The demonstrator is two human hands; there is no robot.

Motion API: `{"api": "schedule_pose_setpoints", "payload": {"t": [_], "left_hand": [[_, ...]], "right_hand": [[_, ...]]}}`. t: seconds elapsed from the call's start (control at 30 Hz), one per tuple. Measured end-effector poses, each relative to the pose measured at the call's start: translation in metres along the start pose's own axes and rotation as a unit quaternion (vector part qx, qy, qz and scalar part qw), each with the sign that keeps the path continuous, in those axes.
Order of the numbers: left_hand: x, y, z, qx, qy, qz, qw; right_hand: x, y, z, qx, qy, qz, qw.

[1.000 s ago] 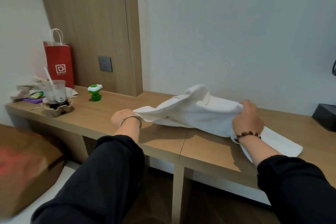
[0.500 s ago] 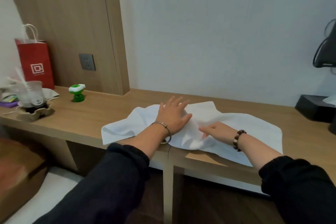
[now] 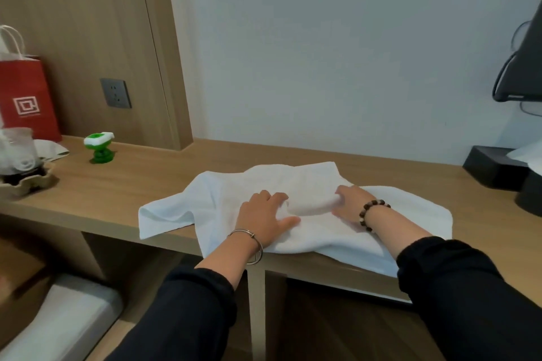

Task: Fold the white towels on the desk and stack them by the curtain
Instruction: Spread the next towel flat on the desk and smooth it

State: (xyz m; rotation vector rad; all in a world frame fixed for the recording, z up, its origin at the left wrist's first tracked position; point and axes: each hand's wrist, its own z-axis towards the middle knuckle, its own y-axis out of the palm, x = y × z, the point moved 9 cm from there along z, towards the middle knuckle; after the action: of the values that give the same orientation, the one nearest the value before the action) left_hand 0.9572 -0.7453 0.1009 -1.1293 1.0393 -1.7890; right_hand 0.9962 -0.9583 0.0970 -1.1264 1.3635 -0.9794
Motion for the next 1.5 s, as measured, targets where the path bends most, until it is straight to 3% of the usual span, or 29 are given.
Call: {"api": "schedule_pose_setpoints", "payload": {"t": [0.2,0.33,0.4,0.43,0.47,0.5,0.57,0.63,0.7,0.77,0.83,0.93,1.13,1.2,1.3,1.37,1.43,1.5], "left_hand": [[0.007,-0.018,-0.014,0.095,0.036,-0.03,0.994],[0.016,-0.043,-0.026,0.14,0.101,0.048,0.984],[0.009,-0.06,-0.034,0.218,0.108,0.08,0.967],[0.002,-0.066,-0.035,0.237,0.084,0.075,0.965],[-0.008,-0.07,-0.035,0.238,0.045,0.064,0.968],[-0.017,-0.069,-0.032,0.222,0.004,0.046,0.974],[-0.031,-0.054,-0.022,0.15,-0.051,-0.029,0.987],[-0.031,-0.03,-0.016,0.045,-0.065,-0.075,0.994],[-0.029,-0.02,-0.018,0.011,-0.056,-0.05,0.997],[-0.033,-0.022,-0.019,0.023,-0.062,-0.045,0.997],[-0.035,-0.023,-0.022,0.03,-0.062,-0.047,0.997],[-0.036,-0.023,-0.029,0.043,-0.06,-0.04,0.996],[-0.022,-0.03,-0.041,0.115,-0.047,0.031,0.992],[-0.023,-0.032,-0.043,0.127,-0.046,0.035,0.99],[-0.034,-0.036,-0.05,0.162,-0.059,-0.003,0.985],[-0.039,-0.036,-0.055,0.176,-0.049,0.007,0.983],[-0.049,-0.034,-0.056,0.172,-0.063,0.028,0.983],[-0.06,-0.028,-0.053,0.154,-0.095,0.014,0.983]], "right_hand": [[-0.011,-0.022,-0.003,0.065,0.03,-0.059,0.996],[-0.017,-0.068,-0.021,0.238,0.047,-0.084,0.966],[-0.007,-0.096,-0.034,0.332,0.065,0.034,0.94],[0.002,-0.103,-0.037,0.343,0.087,0.1,0.93],[0.008,-0.104,-0.037,0.319,0.106,0.116,0.935],[0.007,-0.1,-0.033,0.262,0.112,0.063,0.956],[0.0,-0.067,-0.026,0.032,0.077,-0.051,0.995],[-0.002,-0.032,-0.036,-0.168,0.045,-0.088,0.981],[-0.004,-0.029,-0.039,-0.202,0.053,-0.022,0.978],[-0.004,-0.034,-0.027,-0.119,0.06,0.032,0.991],[-0.006,-0.029,-0.017,-0.056,0.047,-0.024,0.997],[-0.007,-0.001,-0.019,-0.07,0.046,-0.051,0.995],[-0.011,-0.004,-0.029,0.01,0.038,-0.066,0.997],[-0.008,-0.019,-0.033,0.069,0.047,-0.055,0.995],[0.035,-0.069,-0.05,0.246,0.144,0.073,0.956],[0.079,-0.093,-0.068,0.36,0.22,0.195,0.886],[0.106,-0.097,-0.078,0.407,0.268,0.257,0.834],[0.099,-0.091,-0.069,0.369,0.256,0.231,0.863]]}}
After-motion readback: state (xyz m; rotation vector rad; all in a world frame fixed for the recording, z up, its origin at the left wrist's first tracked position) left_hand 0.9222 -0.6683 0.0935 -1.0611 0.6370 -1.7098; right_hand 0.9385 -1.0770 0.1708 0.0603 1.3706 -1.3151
